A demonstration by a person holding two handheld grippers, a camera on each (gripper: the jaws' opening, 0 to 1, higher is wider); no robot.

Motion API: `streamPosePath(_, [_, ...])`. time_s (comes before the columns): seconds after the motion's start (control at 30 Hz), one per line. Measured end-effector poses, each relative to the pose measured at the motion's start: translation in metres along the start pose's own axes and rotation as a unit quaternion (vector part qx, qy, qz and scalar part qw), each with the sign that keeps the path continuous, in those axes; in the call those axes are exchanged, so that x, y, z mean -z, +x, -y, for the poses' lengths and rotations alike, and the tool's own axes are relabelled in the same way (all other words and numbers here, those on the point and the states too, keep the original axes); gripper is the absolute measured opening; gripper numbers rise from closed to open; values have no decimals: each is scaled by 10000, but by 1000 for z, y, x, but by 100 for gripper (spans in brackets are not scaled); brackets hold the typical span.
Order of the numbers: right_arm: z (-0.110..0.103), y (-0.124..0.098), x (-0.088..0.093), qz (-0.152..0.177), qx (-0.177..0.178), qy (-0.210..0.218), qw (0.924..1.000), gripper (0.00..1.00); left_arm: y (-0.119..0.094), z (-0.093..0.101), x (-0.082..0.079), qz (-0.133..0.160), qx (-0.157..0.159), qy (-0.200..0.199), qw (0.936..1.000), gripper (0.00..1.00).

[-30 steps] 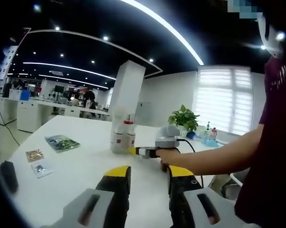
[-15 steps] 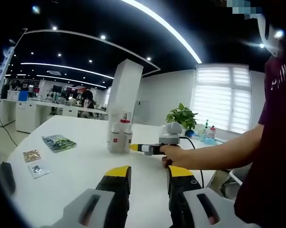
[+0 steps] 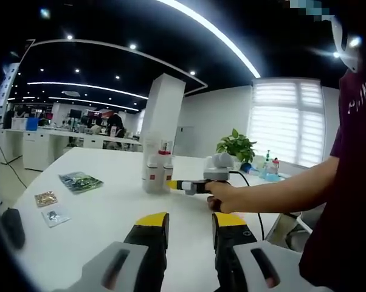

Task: Arrange the skincare products in the storage area until every visible bottle or jar stands upright without overlapping.

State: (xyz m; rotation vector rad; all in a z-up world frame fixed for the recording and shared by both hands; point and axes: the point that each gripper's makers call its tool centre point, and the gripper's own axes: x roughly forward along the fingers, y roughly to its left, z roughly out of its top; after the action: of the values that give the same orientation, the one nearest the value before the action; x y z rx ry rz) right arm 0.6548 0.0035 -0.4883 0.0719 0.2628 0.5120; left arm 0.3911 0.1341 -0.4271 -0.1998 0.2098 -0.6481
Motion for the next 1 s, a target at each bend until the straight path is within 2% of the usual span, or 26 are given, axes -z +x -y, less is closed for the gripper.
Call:
streamPosePath(0.4, [-5,4,1,-51,-100,98,9999,17,3,3,7,-138,9,-34,9999,29])
streamPosePath(0.5, [-4,2,-1,-10,-117,234,9997,25,3,2,8,-164,-14,-73,9998,30])
streamPosePath(0.6, [-2,-10,-1,-2,-117,346,9993,33,3,-4,13,-222,-82,-175,9996,30])
streamPosePath(0.73, [-3,-32,-2,97,-172,553,9983,34,4,-9,12,-140,-164,-382,9990,30])
streamPosePath(0.87, [-19,-53,-7,158,-452,559,9973,29,8,-10,15,-125,-160,-483,9986,30])
streamPosePath(0.93, [-27,-62,-9,218,-567,440,9972,30,11,-11,15,-129,-134,-536,9984,30])
streamPosePath(1.0, [-43,-75,-14,356,-829,556,9944,32,14,-12,15,-133,-111,-522,9985,31])
